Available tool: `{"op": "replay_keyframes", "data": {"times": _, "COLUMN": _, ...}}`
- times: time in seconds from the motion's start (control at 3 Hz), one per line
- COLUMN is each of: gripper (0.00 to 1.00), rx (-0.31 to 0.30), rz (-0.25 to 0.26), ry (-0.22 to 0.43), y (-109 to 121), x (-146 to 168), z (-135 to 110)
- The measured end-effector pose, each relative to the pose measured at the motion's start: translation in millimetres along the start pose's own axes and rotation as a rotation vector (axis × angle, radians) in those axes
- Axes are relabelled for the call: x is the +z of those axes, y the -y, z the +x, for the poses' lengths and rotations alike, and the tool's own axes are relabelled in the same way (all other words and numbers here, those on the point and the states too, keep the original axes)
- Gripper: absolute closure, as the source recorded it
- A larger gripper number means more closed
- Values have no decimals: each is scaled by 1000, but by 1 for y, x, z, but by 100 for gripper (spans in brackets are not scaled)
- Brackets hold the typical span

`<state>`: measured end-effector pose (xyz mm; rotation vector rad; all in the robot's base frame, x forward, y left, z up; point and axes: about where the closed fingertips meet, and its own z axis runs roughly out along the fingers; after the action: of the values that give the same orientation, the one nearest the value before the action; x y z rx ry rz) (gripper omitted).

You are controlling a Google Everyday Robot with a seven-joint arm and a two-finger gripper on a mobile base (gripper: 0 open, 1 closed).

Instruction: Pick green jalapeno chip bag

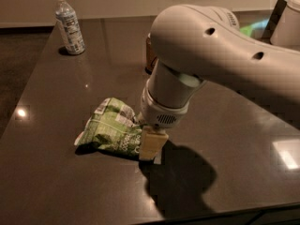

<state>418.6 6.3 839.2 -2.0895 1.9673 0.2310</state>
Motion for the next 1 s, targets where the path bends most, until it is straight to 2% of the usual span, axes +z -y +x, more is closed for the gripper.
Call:
{"op": "replay_keyframes", "data": {"times": 0.67, "gripper": 86, "rx": 22, "rz": 3, "ry": 5, "y": 4, "x": -9, "z": 3}}
{"op": "replay_keyframes", "data": {"times": 1.0, "gripper": 100, "rx": 52, "rz": 9, "ry": 28, "y": 10, "x": -24, "z": 9}}
